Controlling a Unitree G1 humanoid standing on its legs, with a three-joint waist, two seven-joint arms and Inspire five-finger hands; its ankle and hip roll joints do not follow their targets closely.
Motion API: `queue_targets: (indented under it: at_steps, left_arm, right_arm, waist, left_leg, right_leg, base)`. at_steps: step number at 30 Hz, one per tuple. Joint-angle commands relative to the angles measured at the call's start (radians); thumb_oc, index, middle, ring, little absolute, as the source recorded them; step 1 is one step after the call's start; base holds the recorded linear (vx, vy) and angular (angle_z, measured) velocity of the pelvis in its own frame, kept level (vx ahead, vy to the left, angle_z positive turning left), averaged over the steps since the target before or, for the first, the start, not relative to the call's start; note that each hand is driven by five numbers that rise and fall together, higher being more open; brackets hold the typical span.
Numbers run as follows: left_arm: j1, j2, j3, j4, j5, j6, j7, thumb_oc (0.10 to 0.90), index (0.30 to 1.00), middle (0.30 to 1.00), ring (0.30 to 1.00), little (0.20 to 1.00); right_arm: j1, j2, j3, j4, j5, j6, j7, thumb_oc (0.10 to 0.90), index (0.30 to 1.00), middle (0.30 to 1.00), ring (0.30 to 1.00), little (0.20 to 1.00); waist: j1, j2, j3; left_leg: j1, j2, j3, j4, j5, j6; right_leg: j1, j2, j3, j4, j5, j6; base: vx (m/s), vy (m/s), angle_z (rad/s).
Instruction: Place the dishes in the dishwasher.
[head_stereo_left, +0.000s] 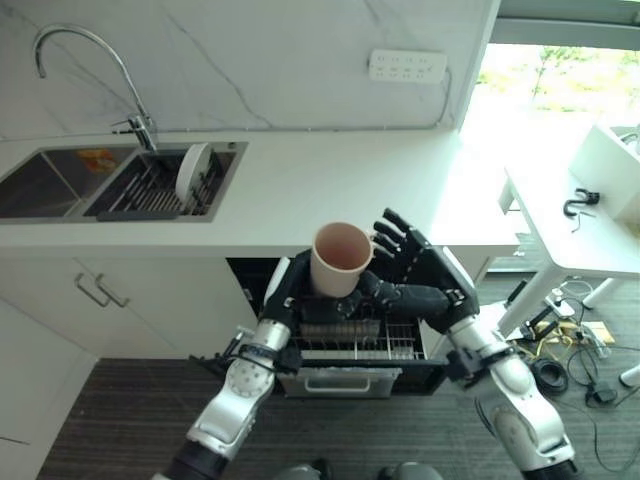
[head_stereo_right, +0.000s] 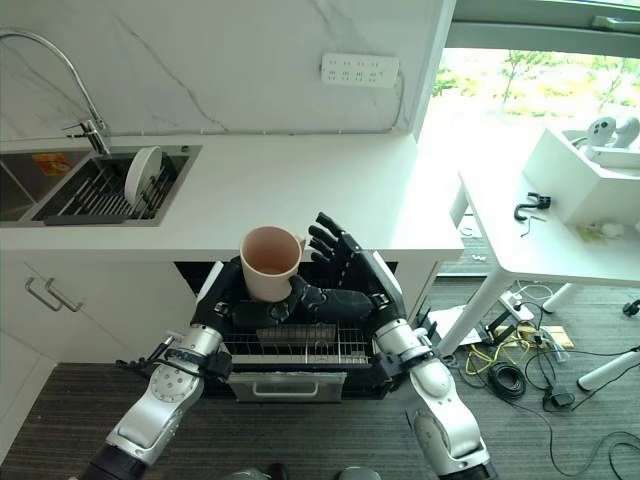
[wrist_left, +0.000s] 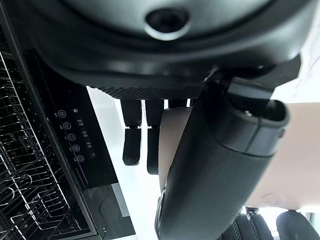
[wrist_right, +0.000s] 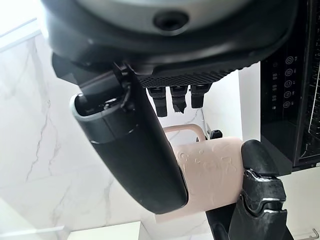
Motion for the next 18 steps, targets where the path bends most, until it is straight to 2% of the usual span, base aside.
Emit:
queue_targets:
  at_steps: [1, 18]
  left_arm:
    - [-0.138, -0.023, -0.035, -0.030, 0.013, -0.080, 0.001, 0.400, 0.300, 0.300, 0.300, 0.300]
    - [-0.145, -0.040, -0.039, 0.019, 0.020, -0.074, 0.020, 0.400, 0.300, 0.300, 0.300, 0.300]
  right_arm:
    - [-0.131, 0.042, 0.014, -0.100, 0.014, -0.070, 0.067, 0.800, 0.900, 0.900, 0.900, 0.900]
    - [-0.132, 0.054, 0.028, -0.114, 0.008, -0.056, 0.065, 0.800, 0.900, 0.900, 0.900, 0.900]
  waist:
    - [-0.005, -0.006, -0.054]
    - [-0.009, -0.001, -0.061]
  left_leg:
    - [0.084, 0.048, -0.009, -0.007, -0.169, -0.048]
    - [0.086, 0.051, -0.005, -0.007, -0.164, -0.053]
  right_leg:
    - [0.034, -0.022, 0.046, -0.073, -0.034, 0.106]
    - [0.041, -0.019, 0.047, -0.073, -0.040, 0.101]
  base:
    - [0.00, 0.000, 0.00]
    - [0.00, 0.000, 0.00]
